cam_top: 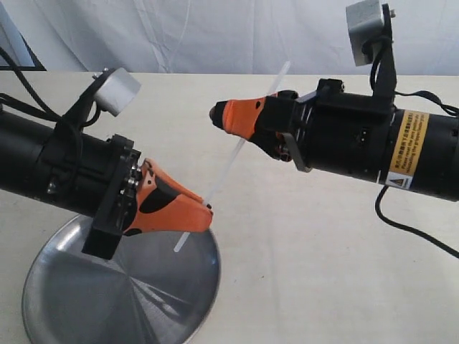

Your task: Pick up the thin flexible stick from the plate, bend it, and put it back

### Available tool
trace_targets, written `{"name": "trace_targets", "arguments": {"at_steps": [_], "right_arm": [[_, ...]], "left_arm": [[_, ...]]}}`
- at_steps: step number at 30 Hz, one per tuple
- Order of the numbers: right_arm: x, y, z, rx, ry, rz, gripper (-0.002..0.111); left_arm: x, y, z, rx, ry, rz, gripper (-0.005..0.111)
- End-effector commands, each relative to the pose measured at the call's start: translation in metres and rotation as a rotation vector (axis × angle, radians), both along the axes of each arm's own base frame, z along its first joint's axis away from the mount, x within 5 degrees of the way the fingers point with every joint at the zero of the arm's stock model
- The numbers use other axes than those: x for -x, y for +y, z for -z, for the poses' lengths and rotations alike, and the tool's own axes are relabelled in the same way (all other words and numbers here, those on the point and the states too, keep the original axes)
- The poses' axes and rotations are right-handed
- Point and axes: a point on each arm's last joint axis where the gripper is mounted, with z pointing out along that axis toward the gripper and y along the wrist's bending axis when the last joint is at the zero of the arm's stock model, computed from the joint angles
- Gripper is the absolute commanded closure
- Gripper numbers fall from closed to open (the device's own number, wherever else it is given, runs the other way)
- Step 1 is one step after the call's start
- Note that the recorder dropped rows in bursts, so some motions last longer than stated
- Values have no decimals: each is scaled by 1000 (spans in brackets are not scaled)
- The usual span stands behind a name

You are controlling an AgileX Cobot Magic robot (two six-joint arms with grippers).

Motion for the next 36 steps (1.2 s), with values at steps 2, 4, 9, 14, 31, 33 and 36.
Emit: {"name": "trace_targets", "arguments": {"at_steps": [2,4,9,14,31,33,36], "right_arm": [[-4,-2,3,62,-15,36,108],[-4,-2,3,77,-20,42,108],[-4,-3,4,84,-24,44,108],[-5,-2,5,96,-34,42,108],[-10,0,14,119,-22,45,108],[-10,0,14,119,-22,45,108],[-10,0,14,119,-22,45,108]], "left_arm": [[7,-3,-11,102,-30,76,107],[7,-3,-11,109,-42,87,107],[7,-3,-13,125,-53,89,107],[7,-4,-17,182,-77,97,107],[4,-7,-24,267,-160,77,107],[3,-7,-25,277,-167,72,107],[3,-7,-26,289,-181,68,107]]}}
